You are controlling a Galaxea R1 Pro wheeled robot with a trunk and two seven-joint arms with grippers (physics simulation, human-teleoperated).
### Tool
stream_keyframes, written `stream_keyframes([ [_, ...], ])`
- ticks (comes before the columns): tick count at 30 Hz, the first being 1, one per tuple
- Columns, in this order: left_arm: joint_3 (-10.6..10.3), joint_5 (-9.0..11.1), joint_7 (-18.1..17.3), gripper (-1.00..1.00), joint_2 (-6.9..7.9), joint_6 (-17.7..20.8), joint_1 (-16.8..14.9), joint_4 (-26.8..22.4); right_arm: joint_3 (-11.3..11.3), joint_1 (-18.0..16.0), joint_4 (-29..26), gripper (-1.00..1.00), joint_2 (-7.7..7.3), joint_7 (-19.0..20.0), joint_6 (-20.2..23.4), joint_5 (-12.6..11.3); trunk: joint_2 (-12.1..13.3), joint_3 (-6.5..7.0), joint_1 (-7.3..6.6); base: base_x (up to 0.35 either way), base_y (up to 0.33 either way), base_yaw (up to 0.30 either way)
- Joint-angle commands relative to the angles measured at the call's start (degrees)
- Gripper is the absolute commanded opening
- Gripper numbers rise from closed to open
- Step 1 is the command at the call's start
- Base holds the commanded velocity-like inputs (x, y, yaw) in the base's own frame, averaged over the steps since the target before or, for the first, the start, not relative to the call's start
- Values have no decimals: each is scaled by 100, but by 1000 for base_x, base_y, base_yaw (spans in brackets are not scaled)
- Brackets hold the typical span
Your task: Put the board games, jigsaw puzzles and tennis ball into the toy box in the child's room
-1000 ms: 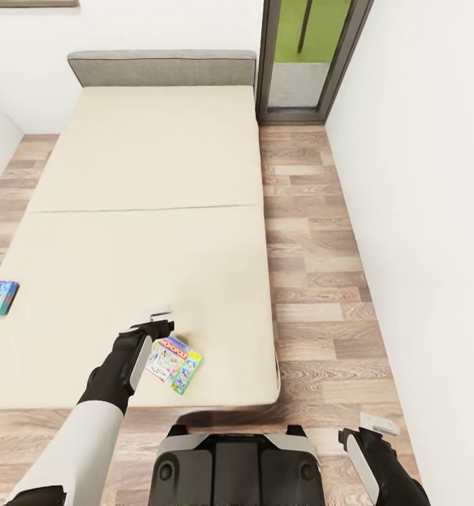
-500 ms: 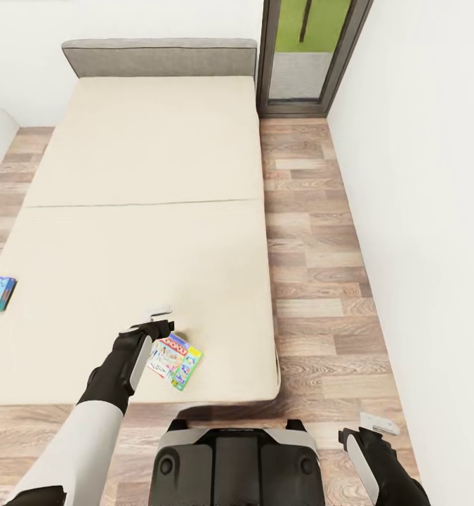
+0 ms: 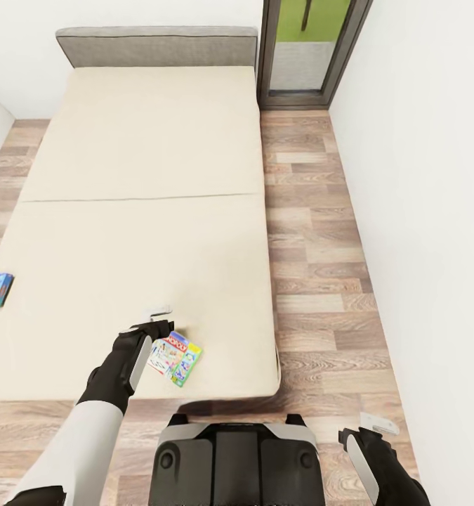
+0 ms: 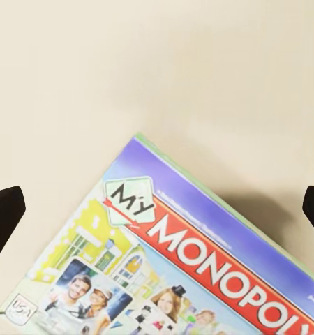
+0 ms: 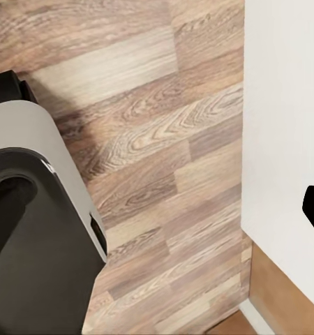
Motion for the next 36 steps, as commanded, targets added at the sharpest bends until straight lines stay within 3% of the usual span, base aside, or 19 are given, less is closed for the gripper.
stream_keyframes([
  [1,12,0,8,100,-5,30,-2,-9,9,-1,-10,100,-2,-42,15,-60,-9,-16,3,0,0,0],
  [36,11,0,7,100,-3,-136,-1,-9,9,-1,-4,100,-1,-42,7,-52,-9,-287,3,0,0,0],
])
